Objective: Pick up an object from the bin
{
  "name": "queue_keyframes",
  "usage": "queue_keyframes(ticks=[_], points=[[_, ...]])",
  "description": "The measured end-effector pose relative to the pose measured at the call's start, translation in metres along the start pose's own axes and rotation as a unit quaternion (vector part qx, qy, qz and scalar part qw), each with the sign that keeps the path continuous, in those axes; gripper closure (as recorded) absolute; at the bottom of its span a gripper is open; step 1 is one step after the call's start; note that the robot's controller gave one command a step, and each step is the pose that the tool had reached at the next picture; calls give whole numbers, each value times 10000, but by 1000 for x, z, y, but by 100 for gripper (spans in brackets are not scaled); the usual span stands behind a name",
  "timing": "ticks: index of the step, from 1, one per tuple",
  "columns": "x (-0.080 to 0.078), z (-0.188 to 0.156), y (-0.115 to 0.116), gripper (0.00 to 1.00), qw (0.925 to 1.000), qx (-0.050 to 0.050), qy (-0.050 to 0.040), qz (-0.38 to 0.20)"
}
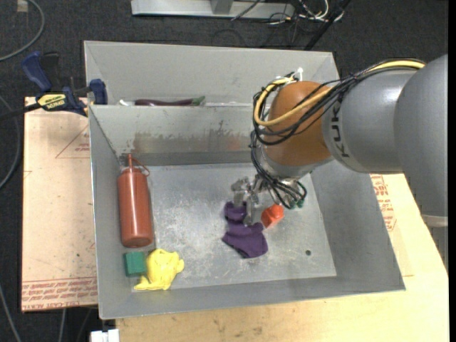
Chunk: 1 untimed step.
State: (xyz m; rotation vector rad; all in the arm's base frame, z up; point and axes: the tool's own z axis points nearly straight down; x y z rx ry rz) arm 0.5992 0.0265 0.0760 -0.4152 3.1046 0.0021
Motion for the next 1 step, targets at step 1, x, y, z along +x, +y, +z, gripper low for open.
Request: queue_keyframes(ticks=[1], points=[[0, 0, 0, 100, 10000, 0, 0, -1]])
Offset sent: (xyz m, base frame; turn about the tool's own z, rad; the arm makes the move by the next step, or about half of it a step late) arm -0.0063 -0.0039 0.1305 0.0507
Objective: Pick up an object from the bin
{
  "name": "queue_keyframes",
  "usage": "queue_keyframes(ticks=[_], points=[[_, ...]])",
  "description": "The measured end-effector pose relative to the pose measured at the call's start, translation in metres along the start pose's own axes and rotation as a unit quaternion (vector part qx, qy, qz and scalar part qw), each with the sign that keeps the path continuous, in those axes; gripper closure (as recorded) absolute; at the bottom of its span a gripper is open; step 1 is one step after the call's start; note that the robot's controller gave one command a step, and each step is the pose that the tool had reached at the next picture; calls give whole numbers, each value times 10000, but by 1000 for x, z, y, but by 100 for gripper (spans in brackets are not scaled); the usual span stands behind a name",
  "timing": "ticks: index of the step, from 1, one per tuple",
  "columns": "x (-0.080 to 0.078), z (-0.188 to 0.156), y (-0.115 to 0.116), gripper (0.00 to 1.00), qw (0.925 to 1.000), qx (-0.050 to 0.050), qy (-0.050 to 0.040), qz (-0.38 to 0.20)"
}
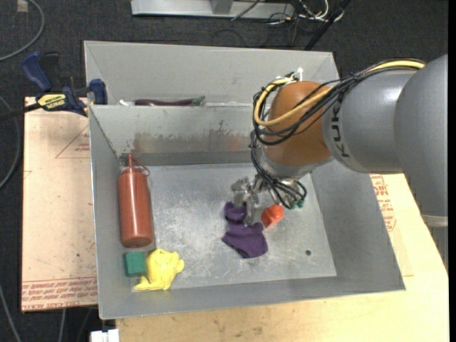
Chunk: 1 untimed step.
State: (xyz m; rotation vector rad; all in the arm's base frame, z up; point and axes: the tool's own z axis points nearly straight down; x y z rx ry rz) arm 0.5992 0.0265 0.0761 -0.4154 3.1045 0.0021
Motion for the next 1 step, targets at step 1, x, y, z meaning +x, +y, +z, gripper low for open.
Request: queue_keyframes(ticks=[1], points=[[5, -131, -1, 100, 9997, -1, -21, 245]])
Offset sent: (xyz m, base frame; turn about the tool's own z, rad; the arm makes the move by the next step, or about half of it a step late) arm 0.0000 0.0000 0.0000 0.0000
